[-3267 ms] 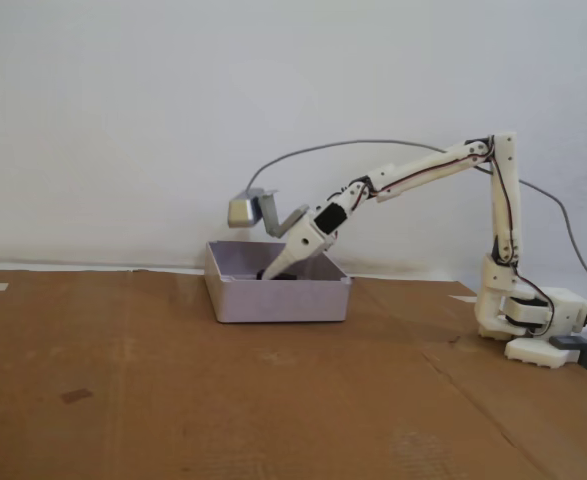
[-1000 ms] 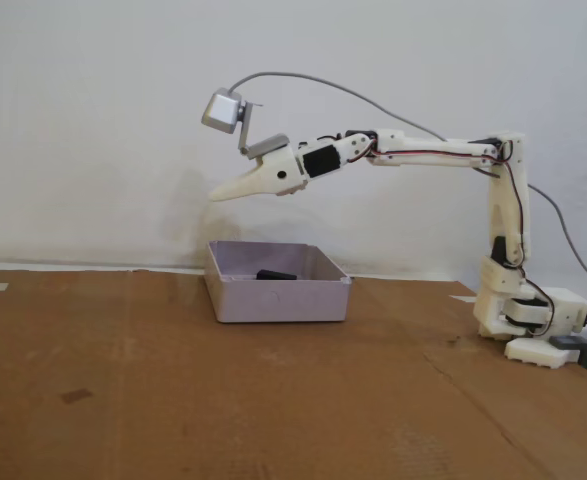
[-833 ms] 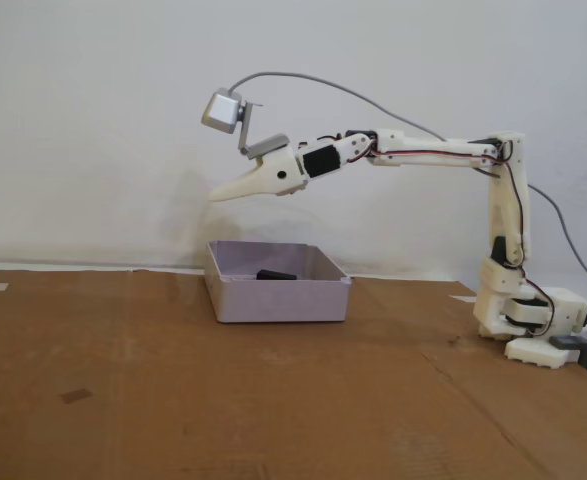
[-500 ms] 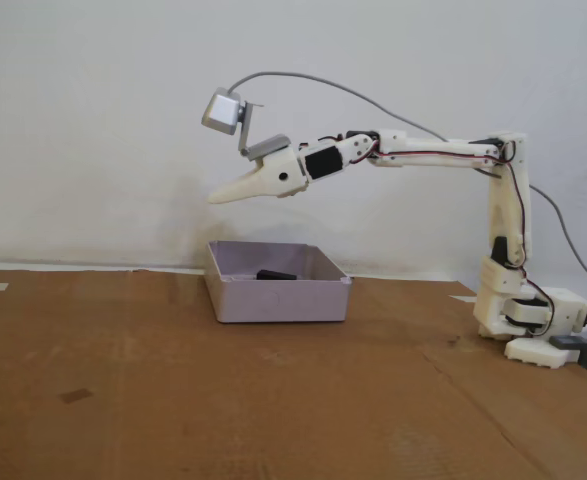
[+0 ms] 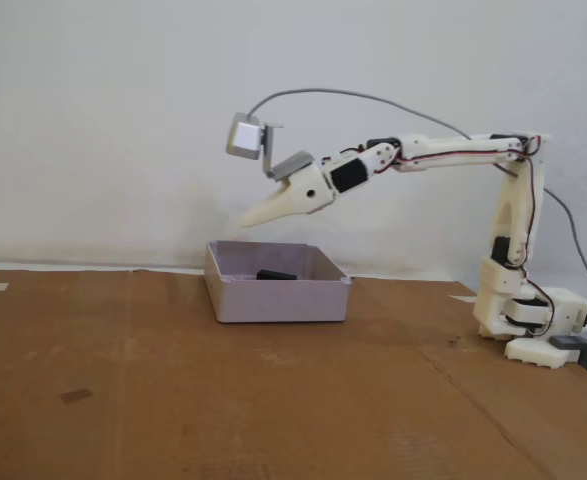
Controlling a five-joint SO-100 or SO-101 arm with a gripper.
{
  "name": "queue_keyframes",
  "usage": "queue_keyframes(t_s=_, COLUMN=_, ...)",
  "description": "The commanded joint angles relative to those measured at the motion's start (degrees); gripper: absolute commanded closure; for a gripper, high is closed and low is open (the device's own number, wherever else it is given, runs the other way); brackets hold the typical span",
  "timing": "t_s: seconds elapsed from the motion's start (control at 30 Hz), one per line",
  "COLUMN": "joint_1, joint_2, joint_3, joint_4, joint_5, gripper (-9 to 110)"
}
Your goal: Grasp a block and put it in the box.
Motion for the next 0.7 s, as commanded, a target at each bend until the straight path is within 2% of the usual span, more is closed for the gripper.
queue_keyframes(t_s=0.0, joint_1=0.5, joint_2=14.2, joint_3=1.8, joint_4=-2.2, joint_5=0.1, gripper=101)
queue_keyframes(t_s=0.67, joint_1=-0.3, joint_2=43.5, joint_3=26.5, joint_4=-2.5, joint_5=0.4, gripper=101)
